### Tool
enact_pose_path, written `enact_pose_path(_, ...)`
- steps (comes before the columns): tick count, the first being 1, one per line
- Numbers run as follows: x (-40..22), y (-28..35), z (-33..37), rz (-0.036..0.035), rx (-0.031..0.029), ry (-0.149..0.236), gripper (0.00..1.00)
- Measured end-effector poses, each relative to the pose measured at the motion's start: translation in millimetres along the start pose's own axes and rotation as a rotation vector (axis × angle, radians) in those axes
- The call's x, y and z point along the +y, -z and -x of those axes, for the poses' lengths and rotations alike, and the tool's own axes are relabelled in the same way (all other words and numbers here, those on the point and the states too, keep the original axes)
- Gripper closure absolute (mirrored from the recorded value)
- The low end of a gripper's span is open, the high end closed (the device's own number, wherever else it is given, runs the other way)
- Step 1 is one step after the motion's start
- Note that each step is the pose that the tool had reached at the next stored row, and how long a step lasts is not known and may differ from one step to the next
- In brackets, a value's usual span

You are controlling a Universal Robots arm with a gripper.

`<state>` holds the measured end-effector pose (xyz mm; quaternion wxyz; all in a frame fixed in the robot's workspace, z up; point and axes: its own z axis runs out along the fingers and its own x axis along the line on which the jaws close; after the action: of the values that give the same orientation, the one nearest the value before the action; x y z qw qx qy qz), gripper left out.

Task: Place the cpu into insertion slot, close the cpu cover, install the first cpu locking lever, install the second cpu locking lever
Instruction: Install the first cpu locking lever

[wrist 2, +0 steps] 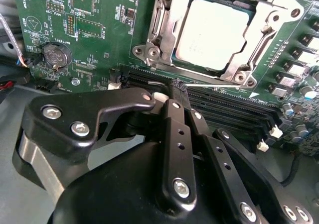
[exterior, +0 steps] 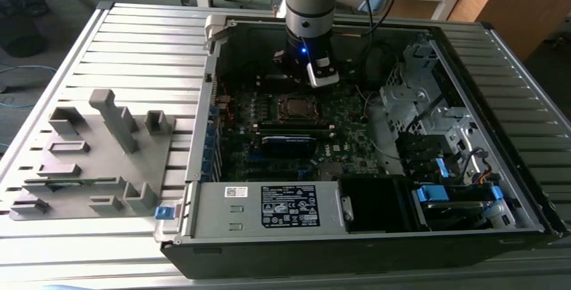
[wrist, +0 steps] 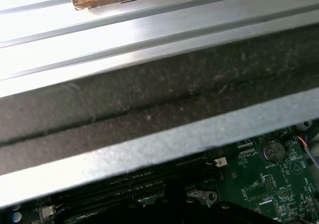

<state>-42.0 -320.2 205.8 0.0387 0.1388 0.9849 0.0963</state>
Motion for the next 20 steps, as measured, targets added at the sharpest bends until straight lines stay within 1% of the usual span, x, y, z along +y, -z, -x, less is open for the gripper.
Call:
enact_pose_path(10,0.6,-0.3,-0.2,0.0001,-0.0007,-0.001,0.89)
enact_pose_path(15,0.2,-2.2,-0.3,0.0038,-0.0133,0.002,0.89)
enact_pose_path(16,0.2,-2.3,-0.3,0.0041,-0.0145,0.002,0.89)
enact_pose_path(20,0.2,-2.5,-0.3,0.0044,-0.0159,0.002,0.89)
